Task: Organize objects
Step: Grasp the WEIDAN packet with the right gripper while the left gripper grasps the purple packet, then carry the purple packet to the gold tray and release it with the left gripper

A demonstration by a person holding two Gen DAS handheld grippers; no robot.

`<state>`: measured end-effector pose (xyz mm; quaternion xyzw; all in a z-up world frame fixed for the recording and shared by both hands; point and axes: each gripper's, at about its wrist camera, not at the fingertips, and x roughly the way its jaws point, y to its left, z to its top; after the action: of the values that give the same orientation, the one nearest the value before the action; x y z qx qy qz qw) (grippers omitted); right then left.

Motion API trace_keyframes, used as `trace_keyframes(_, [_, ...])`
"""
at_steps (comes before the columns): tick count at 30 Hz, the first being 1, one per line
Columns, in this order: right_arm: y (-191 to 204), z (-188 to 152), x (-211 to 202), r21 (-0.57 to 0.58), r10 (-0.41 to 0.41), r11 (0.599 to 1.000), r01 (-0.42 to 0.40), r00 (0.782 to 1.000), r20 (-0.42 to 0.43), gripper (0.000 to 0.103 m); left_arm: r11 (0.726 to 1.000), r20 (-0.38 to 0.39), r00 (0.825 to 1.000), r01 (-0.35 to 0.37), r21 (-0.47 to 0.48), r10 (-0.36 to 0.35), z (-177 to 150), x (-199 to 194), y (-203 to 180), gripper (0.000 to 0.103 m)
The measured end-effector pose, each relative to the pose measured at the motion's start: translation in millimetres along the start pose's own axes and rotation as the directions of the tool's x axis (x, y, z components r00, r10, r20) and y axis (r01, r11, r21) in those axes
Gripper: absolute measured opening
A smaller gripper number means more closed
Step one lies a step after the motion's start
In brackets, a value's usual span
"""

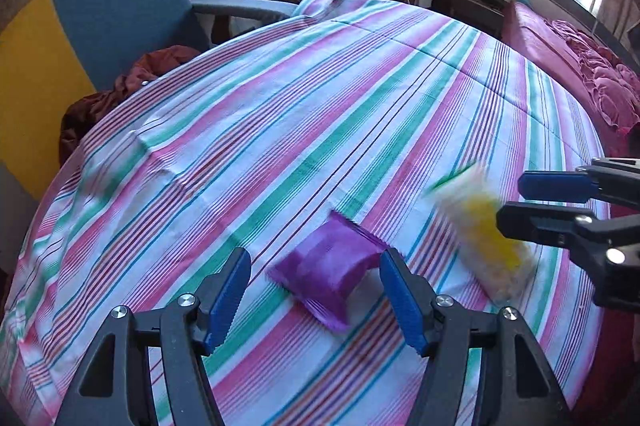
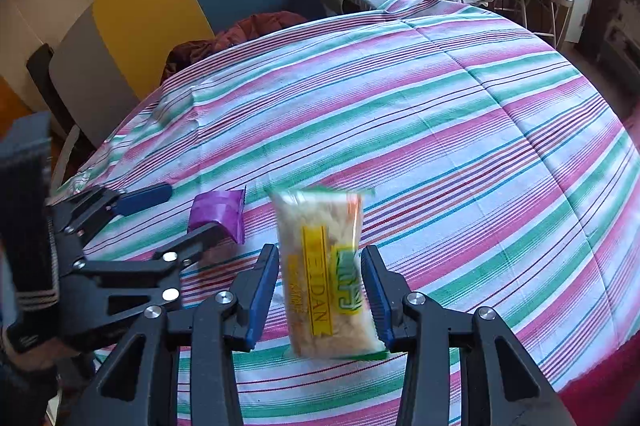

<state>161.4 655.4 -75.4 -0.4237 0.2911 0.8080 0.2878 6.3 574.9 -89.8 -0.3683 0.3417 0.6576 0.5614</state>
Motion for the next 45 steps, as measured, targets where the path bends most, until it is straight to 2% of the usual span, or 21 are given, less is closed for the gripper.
trace_keyframes(1, [0,0,0,0.002,0.002,1.0,-0.002,1.0,0.002,0.044,1.0,-0.008,1.0,0.008,-0.005,-0.008,2,6,1,0.068])
trace_keyframes(3, [-1,0,0,0.004,0.005,1.0,-0.005,1.0,0.003,0.044,1.0,-0.026,0.999,0.025,-0.018,-0.025,4,16,3,0.055])
trace_keyframes(4, [-1,1,0,0.002,0.003,1.0,-0.003,1.0,0.004,0.044,0.999,-0.036,0.999,0.031,-0.026,-0.032,4,20,3,0.041])
trace_keyframes(6, [-1,1,2,-0.004,-0.006,1.0,0.006,1.0,-0.001,0.043,0.998,-0.026,0.999,0.035,-0.049,-0.037,1,21,2,0.035])
trace_keyframes(12, [-7,2,10,0.014,-0.026,1.0,0.026,0.999,-0.035,0.043,0.988,0.02,0.999,0.04,-0.15,-0.038,-27,5,3,0.034])
trace_keyframes(15, [-11,2,10,0.03,-0.019,0.999,0.02,0.999,-0.034,0.051,0.973,0.023,1.0,0.025,-0.229,-0.02,-46,-7,6,0.034])
trace_keyframes(20, [-9,1,16,0.034,-0.006,0.999,0.008,0.999,-0.054,0.065,0.952,0.034,0.998,-0.045,-0.302,0.058,-70,-41,5,0.034])
trace_keyframes(27, [1,-2,33,-0.011,-0.036,0.999,0.035,0.993,-0.109,0.065,0.93,0.117,0.98,-0.111,-0.351,0.161,-101,-99,-7,0.034])
trace_keyframes(30, [4,-5,41,-0.048,-0.078,0.996,0.073,0.988,-0.13,0.065,0.917,0.15,0.969,-0.125,-0.378,0.194,-112,-125,-8,0.034])
trace_keyframes(32, [7,-7,48,-0.079,-0.103,0.993,0.092,0.984,-0.146,0.063,0.904,0.17,0.961,-0.135,-0.406,0.219,-123,-144,-7,0.034])
trace_keyframes(33, [11,-9,51,-0.109,-0.121,0.989,0.104,0.98,-0.156,0.057,0.898,0.176,0.958,-0.137,-0.418,0.228,-127,-150,-5,0.034])
trace_keyframes(34, [15,-11,53,-0.143,-0.139,0.983,0.117,0.978,-0.154,0.043,0.89,0.182,0.953,-0.142,-0.434,0.241,-133,-158,-4,0.034])
trace_keyframes(35, [20,-13,52,-0.182,-0.163,0.974,0.136,0.977,-0.139,0.043,0.882,0.189,0.948,-0.147,-0.447,0.255,-139,-167,-3,0.034])
trace_keyframes(42, [54,-26,53,-0.339,-0.118,0.938,0.067,0.984,-0.132,0.041,0.828,0.199,0.915,-0.204,-0.523,0.352,-186,-212,8,0.034])
trace_keyframes(45, [58,-30,55,-0.359,-0.106,0.932,0.046,0.984,-0.147,0.043,0.807,0.197,0.9,-0.228,-0.544,0.388,-203,-226,14,0.034])
